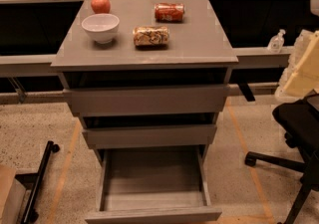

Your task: Place orange can into bottom drawer

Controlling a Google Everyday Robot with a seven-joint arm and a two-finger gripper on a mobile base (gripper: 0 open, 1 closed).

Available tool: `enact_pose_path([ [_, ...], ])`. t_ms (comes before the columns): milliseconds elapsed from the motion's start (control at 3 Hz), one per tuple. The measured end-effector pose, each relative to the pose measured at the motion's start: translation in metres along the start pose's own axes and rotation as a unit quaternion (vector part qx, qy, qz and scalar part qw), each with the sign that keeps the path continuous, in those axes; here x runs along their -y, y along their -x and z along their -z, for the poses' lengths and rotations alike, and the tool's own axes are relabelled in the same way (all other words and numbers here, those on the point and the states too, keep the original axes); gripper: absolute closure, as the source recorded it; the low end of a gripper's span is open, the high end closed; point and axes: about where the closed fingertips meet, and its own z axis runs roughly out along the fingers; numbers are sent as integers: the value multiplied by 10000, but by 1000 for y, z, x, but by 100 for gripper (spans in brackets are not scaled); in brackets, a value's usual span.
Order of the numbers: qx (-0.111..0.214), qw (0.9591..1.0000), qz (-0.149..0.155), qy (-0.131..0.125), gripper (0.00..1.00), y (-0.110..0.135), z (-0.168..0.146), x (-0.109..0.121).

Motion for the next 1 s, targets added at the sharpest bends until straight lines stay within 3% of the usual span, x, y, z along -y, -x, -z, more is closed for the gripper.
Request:
enact_pose_path([
  [667,156,9997,117,122,0,1,-21,14],
  [1000,402,9989,183,173,0,7,-58,42],
])
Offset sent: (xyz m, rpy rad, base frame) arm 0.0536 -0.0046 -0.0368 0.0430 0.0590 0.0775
